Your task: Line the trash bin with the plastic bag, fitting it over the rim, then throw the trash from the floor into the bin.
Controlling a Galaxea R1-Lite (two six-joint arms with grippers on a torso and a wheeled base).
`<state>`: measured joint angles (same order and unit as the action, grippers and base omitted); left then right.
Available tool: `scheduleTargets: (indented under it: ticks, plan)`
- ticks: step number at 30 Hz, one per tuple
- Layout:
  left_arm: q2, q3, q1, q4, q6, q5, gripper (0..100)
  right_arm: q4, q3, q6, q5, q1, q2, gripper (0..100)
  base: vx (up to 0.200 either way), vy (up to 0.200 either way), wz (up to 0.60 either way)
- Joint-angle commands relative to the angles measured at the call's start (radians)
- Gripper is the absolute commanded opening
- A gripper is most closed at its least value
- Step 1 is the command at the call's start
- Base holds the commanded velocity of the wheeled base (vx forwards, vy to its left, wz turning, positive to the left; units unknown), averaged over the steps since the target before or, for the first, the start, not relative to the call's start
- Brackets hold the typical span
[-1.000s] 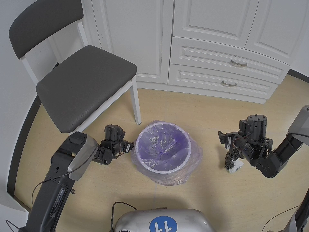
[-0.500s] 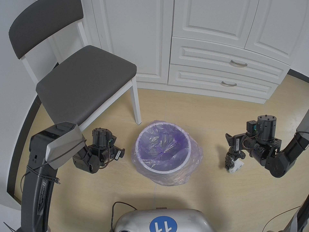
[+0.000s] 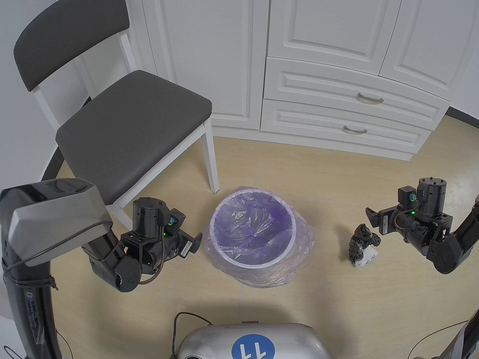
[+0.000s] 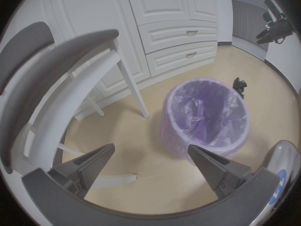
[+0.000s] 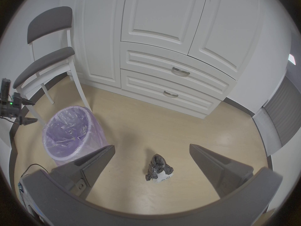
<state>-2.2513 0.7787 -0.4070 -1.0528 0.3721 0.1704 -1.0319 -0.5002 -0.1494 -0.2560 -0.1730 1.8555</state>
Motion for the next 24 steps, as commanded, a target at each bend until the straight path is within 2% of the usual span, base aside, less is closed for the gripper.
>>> scheduleTargets:
  ticks: [1,10,17,24]
  plan:
    - [0.22,-0.147,-0.101,-0.001,-0.004,0.001,100,0.001,0.005,-0.007,0.003,0.02,-0.012,100,0.0,0.0,0.0]
    - [0.401,-0.243,-0.118,-0.012,-0.012,-0.003,100,0.001,0.0,-0.007,0.003,0.026,0.011,100,0.0,0.0,0.0]
    - [0.555,-0.289,-0.156,-0.001,-0.128,-0.005,100,0.004,-0.001,-0.007,0.003,0.027,0.01,100,0.0,0.0,0.0]
    - [0.67,-0.354,-0.15,-0.006,-0.154,-0.032,100,0.006,-0.004,-0.007,0.003,0.04,0.011,100,0.0,0.0,0.0]
